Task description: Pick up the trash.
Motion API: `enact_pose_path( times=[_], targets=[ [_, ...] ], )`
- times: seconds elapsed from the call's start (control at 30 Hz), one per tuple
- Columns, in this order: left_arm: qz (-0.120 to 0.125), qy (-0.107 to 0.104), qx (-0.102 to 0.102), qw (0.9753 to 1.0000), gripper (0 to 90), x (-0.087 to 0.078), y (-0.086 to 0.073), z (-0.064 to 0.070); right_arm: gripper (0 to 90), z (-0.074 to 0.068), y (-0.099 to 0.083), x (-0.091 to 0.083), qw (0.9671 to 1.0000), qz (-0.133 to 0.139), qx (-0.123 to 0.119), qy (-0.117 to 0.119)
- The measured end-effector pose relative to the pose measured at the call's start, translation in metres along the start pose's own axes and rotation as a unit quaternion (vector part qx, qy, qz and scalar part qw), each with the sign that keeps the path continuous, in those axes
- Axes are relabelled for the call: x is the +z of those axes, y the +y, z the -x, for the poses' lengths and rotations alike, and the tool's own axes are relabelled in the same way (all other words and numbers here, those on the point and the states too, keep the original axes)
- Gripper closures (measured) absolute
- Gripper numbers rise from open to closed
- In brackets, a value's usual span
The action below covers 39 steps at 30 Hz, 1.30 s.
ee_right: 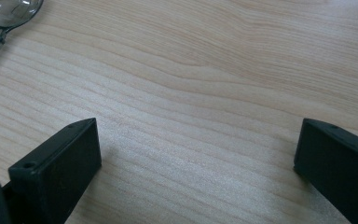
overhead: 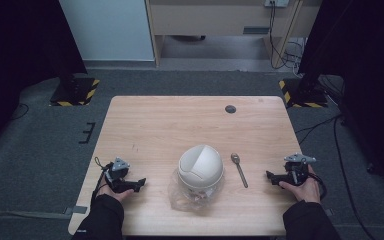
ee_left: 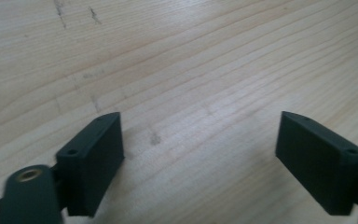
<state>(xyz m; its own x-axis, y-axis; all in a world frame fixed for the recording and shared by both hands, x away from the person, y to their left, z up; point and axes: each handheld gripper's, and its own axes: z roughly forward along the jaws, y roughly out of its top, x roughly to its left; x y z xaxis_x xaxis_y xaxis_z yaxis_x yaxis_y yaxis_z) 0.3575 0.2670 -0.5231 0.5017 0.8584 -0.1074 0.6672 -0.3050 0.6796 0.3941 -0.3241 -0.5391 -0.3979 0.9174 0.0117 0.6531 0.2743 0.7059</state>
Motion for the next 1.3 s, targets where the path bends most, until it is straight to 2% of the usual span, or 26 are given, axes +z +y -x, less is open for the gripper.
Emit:
enact_pose_path(
  times=[0.07,0.1,0.13,0.23,0.33,0.4,0.43,0.47,0.53,0.57,0.6,0.63,0.67,0.7,0.9,1.17,1.3],
  targets=[
    [0.020,0.003,0.009,0.9998,17.0,-0.008,0.005,0.000,0.8,0.000,0.000,0.000,1.0000,0.000,0.000,0.000],
    [0.020,0.003,0.009,0.9998,17.0,-0.008,0.005,0.000,0.8,0.000,0.000,0.000,1.0000,0.000,0.000,0.000],
    [0.057,0.004,0.016,0.9983,17.0,-0.017,0.010,0.001,0.8,-0.001,-0.001,-0.001,1.0000,0.000,0.004,-0.002],
    [0.105,0.003,0.019,0.9943,16.4,-0.029,0.016,0.003,0.8,-0.001,-0.001,-0.001,1.0000,0.000,0.003,-0.002],
    [0.129,0.002,0.027,0.9912,16.4,-0.037,0.021,0.004,0.8,-0.001,-0.001,-0.002,1.0000,0.000,0.004,-0.003],
    [0.148,0.000,0.033,0.9884,16.3,-0.043,0.026,0.004,0.8,-0.001,-0.001,-0.002,1.0000,0.000,0.004,-0.004],
    [0.148,0.000,0.033,0.9884,16.3,-0.043,0.026,0.004,0.8,-0.002,-0.002,-0.002,1.0000,0.001,0.004,-0.004],
    [0.169,-0.002,0.032,0.9851,16.2,-0.051,0.030,0.006,0.8,-0.002,-0.002,-0.002,1.0000,0.000,0.004,-0.004],
    [0.191,-0.003,0.034,0.9811,16.1,-0.060,0.035,0.009,0.8,-0.002,-0.002,-0.002,1.0000,0.000,0.005,-0.004],
    [0.191,-0.003,0.034,0.9811,16.1,-0.060,0.035,0.009,0.8,-0.002,-0.002,-0.002,1.0000,0.000,0.005,-0.004],
    [0.213,-0.004,0.036,0.9763,16.0,-0.069,0.041,0.012,0.8,-0.002,-0.002,-0.002,1.0000,0.000,0.005,-0.004],
    [0.213,-0.004,0.036,0.9763,15.4,-0.069,0.041,0.012,0.8,-0.002,-0.002,-0.002,1.0000,0.000,0.005,-0.004],
    [0.232,-0.004,0.040,0.9718,15.3,-0.078,0.047,0.016,0.8,-0.002,-0.002,-0.002,1.0000,0.000,0.006,-0.005],
    [0.241,-0.006,0.044,0.9696,15.0,-0.082,0.049,0.018,0.8,-0.002,-0.002,-0.002,1.0000,0.000,0.006,-0.005],
    [0.275,-0.038,0.055,0.9592,14.5,-0.097,0.063,0.036,0.8,-0.002,-0.002,-0.002,1.0000,0.000,0.007,-0.006],
    [0.278,-0.095,0.094,0.9512,15.5,-0.099,0.079,0.077,0.8,-0.003,-0.002,-0.002,1.0000,0.000,0.007,-0.007],
    [0.269,-0.118,0.120,0.9484,15.6,-0.094,0.083,0.099,0.8,-0.003,-0.002,-0.001,0.9999,0.001,0.007,-0.008]
  ],
)
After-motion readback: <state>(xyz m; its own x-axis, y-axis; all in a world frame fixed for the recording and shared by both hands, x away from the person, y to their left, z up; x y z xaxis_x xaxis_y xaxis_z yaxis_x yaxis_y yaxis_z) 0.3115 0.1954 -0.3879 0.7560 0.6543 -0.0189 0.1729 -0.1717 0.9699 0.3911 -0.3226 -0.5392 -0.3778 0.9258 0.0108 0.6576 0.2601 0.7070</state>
